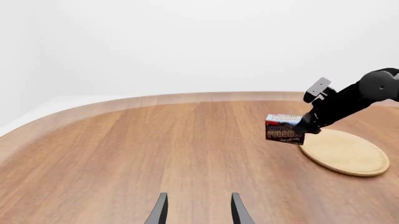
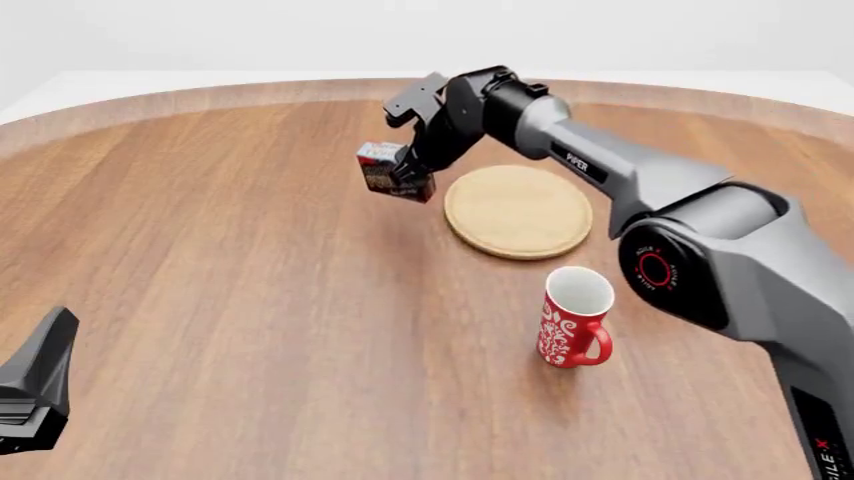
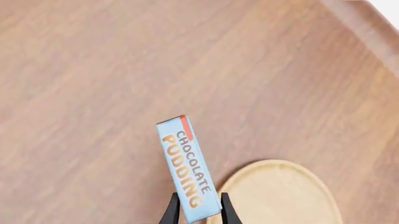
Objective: Put the chocolate pudding to the left of the plate.
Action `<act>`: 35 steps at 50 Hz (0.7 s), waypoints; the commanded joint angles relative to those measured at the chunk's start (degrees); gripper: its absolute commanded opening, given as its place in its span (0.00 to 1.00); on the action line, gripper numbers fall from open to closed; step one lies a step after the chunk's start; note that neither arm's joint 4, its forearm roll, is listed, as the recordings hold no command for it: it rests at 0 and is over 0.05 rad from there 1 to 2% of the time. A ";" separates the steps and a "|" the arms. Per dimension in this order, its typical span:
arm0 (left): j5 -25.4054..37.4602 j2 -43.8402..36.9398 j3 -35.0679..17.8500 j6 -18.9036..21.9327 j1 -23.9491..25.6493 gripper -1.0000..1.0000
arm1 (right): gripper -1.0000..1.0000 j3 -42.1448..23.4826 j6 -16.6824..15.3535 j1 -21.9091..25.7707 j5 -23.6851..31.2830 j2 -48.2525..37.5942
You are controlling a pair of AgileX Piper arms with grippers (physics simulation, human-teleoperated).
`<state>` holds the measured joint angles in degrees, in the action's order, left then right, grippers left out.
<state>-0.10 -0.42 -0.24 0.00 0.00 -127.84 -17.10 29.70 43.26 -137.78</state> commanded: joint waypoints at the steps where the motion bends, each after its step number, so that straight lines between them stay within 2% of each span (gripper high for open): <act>1: 0.00 0.00 0.00 0.00 0.00 1.00 | 0.00 0.14 0.61 0.35 0.39 -0.71; 7: 0.00 0.00 0.00 0.00 0.00 1.00 | 0.00 1.71 0.89 1.04 -0.22 -0.44; 17: 0.00 0.00 0.00 0.00 0.00 1.00 | 0.00 -0.47 0.10 0.86 1.46 -1.84; 35: 0.00 0.00 0.00 0.00 0.00 1.00 | 0.00 -2.66 0.49 0.64 2.97 -3.06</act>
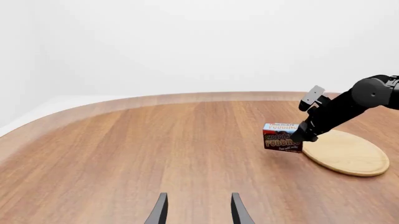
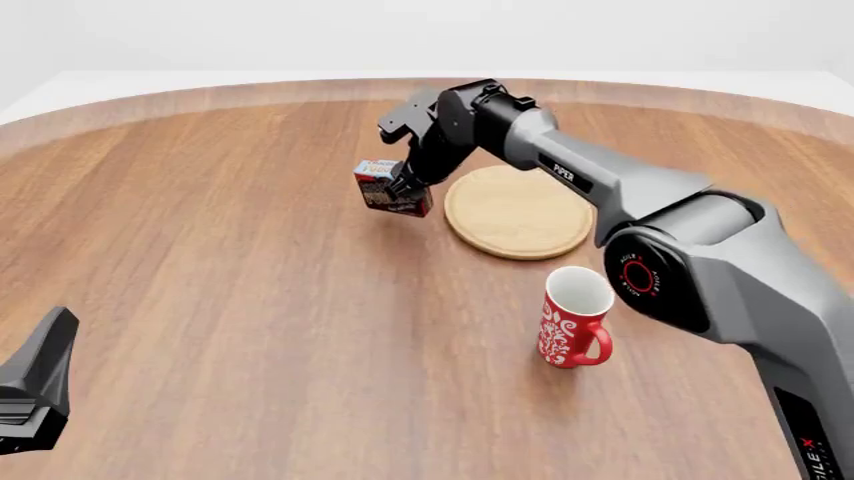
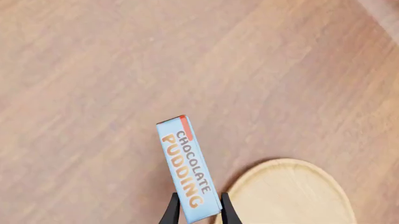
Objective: Put the chocolate pudding to the left of the plate.
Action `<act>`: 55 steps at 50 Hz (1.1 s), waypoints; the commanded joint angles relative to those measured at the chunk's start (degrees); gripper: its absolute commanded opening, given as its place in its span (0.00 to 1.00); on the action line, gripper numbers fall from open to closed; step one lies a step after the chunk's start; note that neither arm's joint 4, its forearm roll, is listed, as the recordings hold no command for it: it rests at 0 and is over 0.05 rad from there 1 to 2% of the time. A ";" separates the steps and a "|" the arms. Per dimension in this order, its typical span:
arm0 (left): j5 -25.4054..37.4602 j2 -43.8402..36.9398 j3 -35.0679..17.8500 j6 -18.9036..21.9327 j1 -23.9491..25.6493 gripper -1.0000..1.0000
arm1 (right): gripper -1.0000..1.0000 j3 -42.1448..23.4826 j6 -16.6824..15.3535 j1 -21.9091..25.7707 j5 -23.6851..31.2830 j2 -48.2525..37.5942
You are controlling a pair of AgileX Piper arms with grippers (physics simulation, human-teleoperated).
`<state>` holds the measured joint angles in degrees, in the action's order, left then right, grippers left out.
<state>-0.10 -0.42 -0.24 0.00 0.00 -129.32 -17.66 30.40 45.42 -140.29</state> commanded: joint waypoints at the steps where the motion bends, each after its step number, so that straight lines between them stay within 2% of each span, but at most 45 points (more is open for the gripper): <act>1: 0.00 0.00 0.00 0.00 0.00 1.00 | 0.00 -1.37 1.13 -0.05 0.95 -0.66; 30: 0.00 0.00 0.00 0.00 0.00 1.00 | 0.00 -5.25 0.57 -0.17 4.18 -2.97; 32: 0.00 0.00 0.00 0.00 0.00 1.00 | 0.00 -5.22 -0.85 -0.16 4.60 -3.16; 34: 0.00 0.00 0.00 0.00 0.00 1.00 | 0.00 -5.66 -0.46 0.41 5.15 -2.78; 35: 0.00 0.00 0.00 0.00 0.00 1.00 | 1.00 -2.72 0.18 1.73 3.12 -0.16; 36: 0.00 0.00 0.00 0.00 0.00 1.00 | 1.00 -5.93 1.45 1.67 3.83 -0.18; 38: 0.00 0.00 0.00 0.00 0.00 1.00 | 1.00 -6.11 1.25 2.56 4.15 1.08; 42: 0.00 0.00 0.00 0.00 0.00 1.00 | 1.00 -10.92 0.20 1.70 6.87 0.11; 49: 0.00 0.00 0.00 0.00 0.00 1.00 | 1.00 -4.43 0.08 1.23 3.64 2.60; 55: 0.00 0.00 0.00 0.00 0.00 1.00 | 1.00 -2.57 0.07 0.99 2.96 3.84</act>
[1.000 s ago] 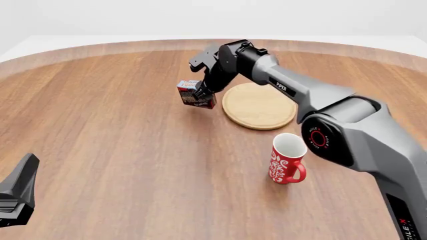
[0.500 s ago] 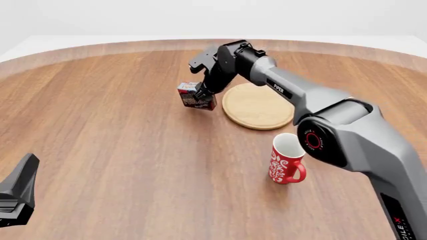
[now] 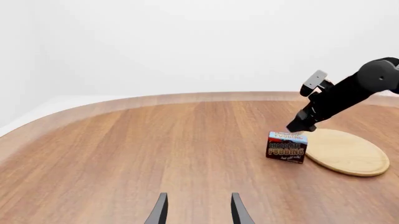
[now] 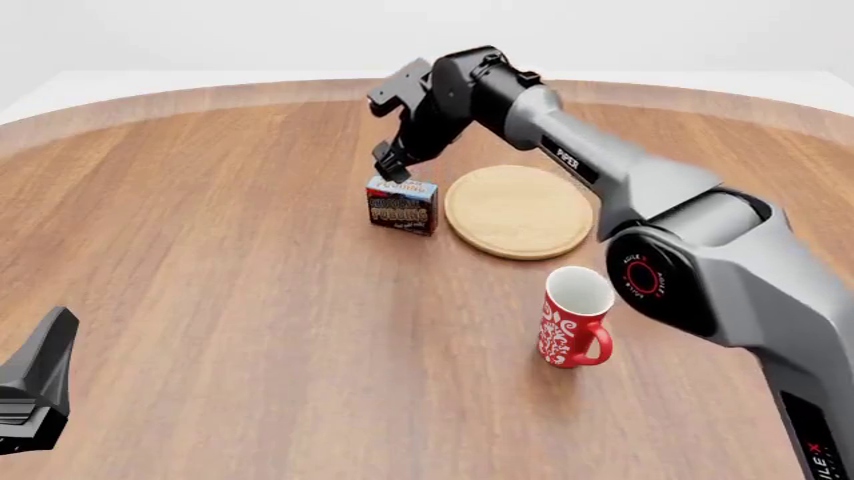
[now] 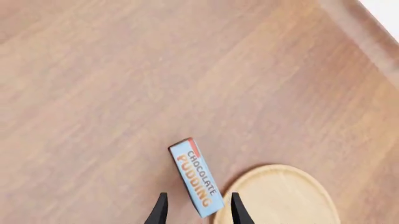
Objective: Put the chocolate pudding to the left of the plate.
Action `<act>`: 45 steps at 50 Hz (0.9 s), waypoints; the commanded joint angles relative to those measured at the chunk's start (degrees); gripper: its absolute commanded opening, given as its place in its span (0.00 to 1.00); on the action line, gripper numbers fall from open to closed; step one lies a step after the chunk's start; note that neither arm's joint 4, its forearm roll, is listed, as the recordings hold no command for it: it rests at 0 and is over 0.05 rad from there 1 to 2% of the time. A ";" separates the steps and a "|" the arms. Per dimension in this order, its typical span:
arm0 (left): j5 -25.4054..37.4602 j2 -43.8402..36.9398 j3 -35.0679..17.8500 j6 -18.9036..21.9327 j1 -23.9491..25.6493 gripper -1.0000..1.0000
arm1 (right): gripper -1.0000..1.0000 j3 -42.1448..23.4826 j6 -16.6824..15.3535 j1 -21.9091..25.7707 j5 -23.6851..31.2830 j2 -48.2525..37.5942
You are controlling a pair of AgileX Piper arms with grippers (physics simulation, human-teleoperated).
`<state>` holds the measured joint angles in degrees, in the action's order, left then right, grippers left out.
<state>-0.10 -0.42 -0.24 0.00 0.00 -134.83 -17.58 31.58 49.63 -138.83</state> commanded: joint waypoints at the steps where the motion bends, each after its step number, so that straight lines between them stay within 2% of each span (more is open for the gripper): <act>1: 0.00 0.00 0.00 0.00 0.00 1.00 | 1.00 3.28 0.00 -0.20 -1.40 2.63; 11: 0.00 0.00 0.00 0.00 0.00 1.00 | 1.00 12.28 1.59 0.27 -6.46 7.78; 21: 0.00 0.00 0.00 0.00 0.00 1.00 | 1.00 30.82 4.74 2.11 -16.89 20.48; 30: 0.00 0.00 0.00 0.00 0.00 1.00 | 1.00 42.86 7.04 3.72 -23.28 28.93; 37: 0.00 0.00 0.00 0.00 0.00 1.00 | 1.00 47.59 7.43 4.06 -25.08 33.50; 45: 0.00 0.00 0.00 0.00 0.00 1.00 | 1.00 48.50 7.37 4.04 -27.16 34.78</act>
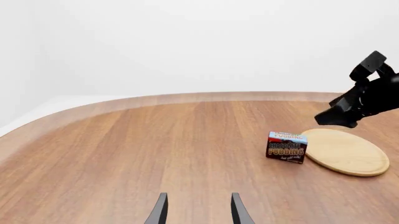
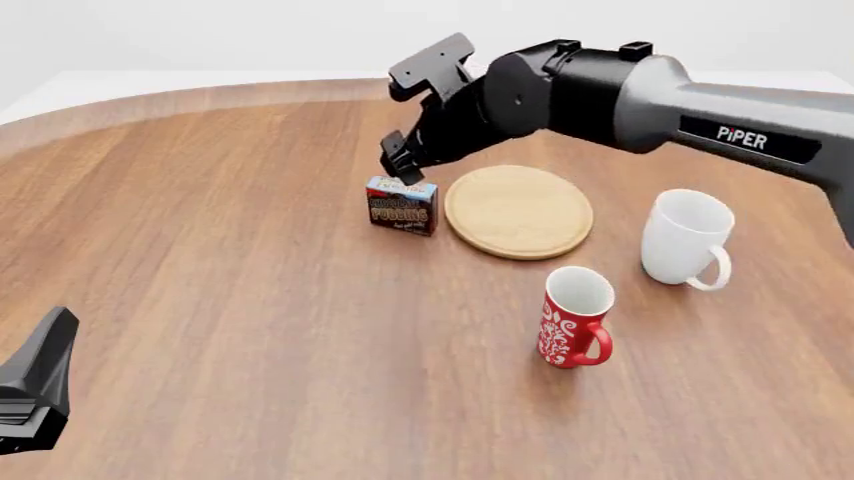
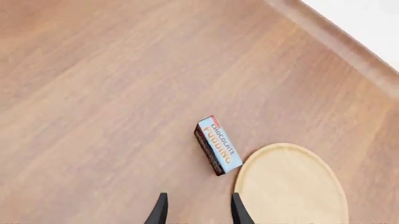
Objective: Put the chocolate pudding to the left of the plate.
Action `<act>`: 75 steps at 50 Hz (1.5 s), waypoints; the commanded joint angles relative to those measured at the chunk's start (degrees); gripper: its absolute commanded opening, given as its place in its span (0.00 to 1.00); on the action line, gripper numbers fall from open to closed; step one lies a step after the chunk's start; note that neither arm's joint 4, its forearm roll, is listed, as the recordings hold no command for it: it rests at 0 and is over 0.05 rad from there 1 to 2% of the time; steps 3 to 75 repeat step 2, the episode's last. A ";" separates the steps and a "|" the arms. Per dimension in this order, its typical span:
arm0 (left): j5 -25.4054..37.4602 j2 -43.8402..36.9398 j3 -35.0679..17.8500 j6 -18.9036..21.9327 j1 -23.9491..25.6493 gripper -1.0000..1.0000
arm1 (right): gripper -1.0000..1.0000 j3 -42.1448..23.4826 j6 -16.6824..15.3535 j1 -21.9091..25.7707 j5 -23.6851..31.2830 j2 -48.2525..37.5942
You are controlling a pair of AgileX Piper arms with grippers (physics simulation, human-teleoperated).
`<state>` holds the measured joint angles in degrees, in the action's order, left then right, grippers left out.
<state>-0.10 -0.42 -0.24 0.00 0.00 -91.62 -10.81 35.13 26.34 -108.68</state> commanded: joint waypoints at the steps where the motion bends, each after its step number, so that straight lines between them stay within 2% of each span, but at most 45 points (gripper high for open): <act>1: 0.00 0.00 0.00 0.00 0.00 1.00 | 1.00 5.14 0.59 0.50 -4.00 4.74; 75: 0.00 0.00 0.00 0.00 0.00 1.00 | 1.00 5.30 1.22 0.82 -4.55 5.31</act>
